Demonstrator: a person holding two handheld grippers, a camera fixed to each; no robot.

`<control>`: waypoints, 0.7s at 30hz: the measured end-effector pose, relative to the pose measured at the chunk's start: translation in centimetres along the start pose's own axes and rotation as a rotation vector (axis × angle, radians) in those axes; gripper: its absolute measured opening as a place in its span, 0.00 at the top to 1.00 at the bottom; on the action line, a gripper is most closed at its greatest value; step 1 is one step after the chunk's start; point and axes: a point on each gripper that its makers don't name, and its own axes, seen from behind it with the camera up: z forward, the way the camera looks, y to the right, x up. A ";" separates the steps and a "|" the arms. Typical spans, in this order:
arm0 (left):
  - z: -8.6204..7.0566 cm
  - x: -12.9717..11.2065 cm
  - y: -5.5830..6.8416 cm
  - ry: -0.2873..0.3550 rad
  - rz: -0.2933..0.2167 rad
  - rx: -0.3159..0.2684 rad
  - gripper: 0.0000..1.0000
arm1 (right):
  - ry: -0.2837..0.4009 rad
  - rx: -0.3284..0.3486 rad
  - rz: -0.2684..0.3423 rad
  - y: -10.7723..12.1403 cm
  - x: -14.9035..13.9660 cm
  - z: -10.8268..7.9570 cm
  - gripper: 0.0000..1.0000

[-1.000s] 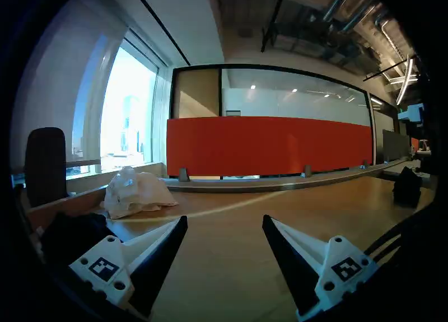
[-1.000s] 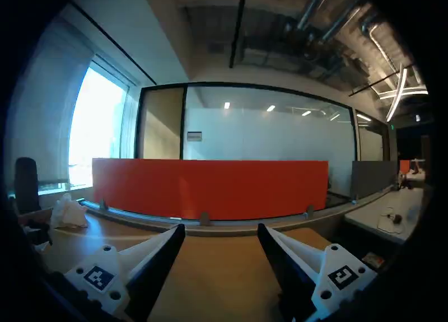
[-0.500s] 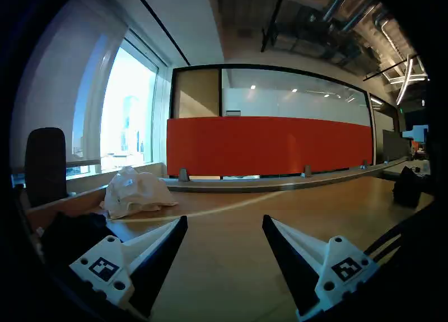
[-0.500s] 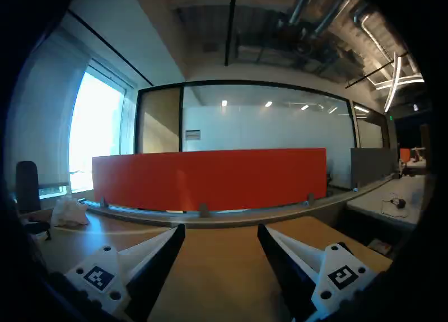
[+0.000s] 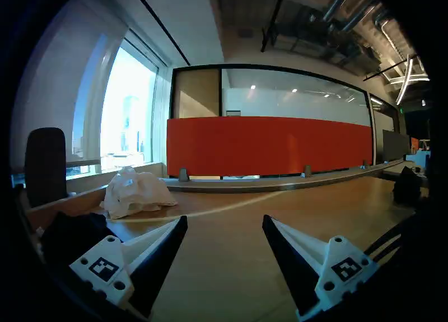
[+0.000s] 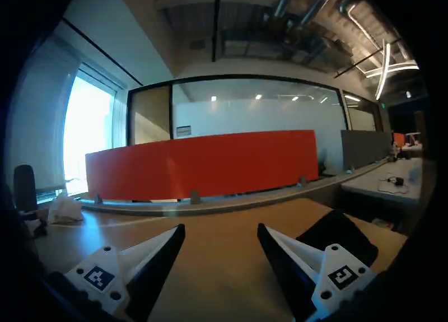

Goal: Fold towel

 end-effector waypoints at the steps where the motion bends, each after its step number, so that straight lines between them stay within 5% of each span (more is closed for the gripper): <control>1: 0.0 0.0 0.0 0.000 0.000 0.000 0.00 | -0.002 -0.005 0.006 0.2 -0.3 0.0 0.00; 21: 0.0 0.0 0.1 0.000 0.000 0.000 0.00 | -0.027 0.041 -0.003 0.0 -3.8 -0.8 0.01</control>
